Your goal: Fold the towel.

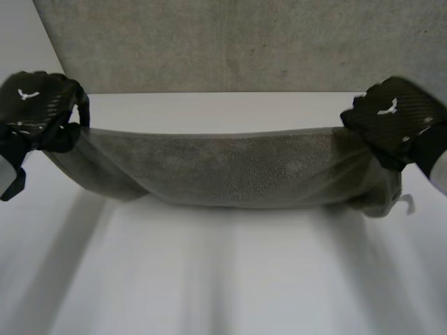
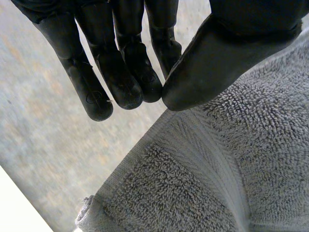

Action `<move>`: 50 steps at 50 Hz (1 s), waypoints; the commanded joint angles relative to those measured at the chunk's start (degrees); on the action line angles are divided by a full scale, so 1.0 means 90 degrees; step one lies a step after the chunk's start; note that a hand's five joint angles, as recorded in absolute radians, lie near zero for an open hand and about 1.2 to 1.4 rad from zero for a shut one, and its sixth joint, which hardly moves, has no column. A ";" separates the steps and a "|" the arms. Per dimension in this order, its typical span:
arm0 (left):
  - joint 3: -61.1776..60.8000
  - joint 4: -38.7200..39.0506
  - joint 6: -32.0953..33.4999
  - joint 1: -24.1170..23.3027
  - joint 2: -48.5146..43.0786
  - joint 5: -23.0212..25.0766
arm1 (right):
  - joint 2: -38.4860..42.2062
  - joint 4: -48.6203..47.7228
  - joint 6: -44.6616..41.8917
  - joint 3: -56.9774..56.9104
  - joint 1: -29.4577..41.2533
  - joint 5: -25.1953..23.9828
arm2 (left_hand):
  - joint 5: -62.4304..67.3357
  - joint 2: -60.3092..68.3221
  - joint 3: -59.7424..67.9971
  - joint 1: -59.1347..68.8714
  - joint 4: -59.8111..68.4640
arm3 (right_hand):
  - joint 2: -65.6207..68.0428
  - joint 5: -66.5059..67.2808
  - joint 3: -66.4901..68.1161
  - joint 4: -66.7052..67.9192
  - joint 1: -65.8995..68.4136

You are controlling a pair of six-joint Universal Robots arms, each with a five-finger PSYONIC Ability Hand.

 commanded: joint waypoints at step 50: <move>0.1910 -0.1655 -0.0465 -0.1345 -0.2558 -0.0567 | 0.3383 -0.0511 -0.0835 -0.1177 0.0095 -0.0022 | -0.6969 -0.7006 -0.6995 -0.6938 -0.7148 | 0.0513 0.0323 0.0439 0.0378 0.0497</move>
